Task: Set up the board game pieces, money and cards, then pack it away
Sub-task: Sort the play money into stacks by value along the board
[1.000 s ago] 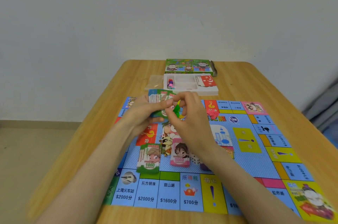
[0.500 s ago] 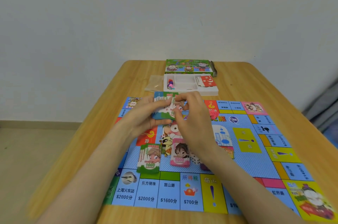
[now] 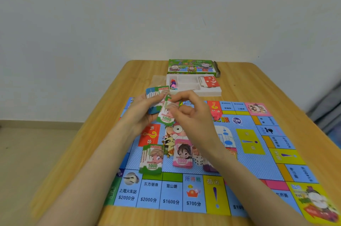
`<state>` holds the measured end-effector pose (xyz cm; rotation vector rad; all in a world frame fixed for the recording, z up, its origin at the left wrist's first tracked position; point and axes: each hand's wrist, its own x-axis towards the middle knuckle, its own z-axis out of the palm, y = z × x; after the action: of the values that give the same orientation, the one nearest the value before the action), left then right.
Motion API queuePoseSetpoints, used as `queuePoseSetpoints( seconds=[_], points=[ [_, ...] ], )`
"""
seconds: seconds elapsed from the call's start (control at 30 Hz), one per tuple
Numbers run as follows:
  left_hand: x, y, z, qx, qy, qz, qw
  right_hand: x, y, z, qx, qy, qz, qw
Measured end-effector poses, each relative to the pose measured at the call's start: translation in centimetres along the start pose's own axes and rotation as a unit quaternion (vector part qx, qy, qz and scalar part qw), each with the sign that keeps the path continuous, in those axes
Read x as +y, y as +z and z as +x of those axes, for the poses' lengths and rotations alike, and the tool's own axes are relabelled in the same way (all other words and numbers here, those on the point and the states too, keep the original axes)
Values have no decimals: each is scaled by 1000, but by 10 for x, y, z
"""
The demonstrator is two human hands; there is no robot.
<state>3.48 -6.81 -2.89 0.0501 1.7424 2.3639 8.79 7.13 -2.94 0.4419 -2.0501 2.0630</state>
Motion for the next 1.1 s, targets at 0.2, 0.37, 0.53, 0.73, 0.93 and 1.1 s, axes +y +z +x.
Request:
queuePoseSetpoints(
  seconds=[0.2,0.37,0.53,0.73,0.93,1.1],
  points=[
    [1,1,-1,-16,10,-24,1000,3,8,-4,-129,-30,-116,984],
    [1,1,-1,-6,9,-17,1000,7,13,-9,-200,-22,-186,962],
    [2,3,-4,-4,16,-2,1000,7,14,-10,-246,10,-212,946],
    [3,4,-5,-3,14,-2,1000,7,14,-10,-274,-1,-286,918],
    [3,5,-6,-4,13,-2,1000,9,11,-14,-296,-61,-403,864],
    [3,3,-5,-9,17,1,1000,10,11,-15,-289,-103,-382,872]
  ],
)
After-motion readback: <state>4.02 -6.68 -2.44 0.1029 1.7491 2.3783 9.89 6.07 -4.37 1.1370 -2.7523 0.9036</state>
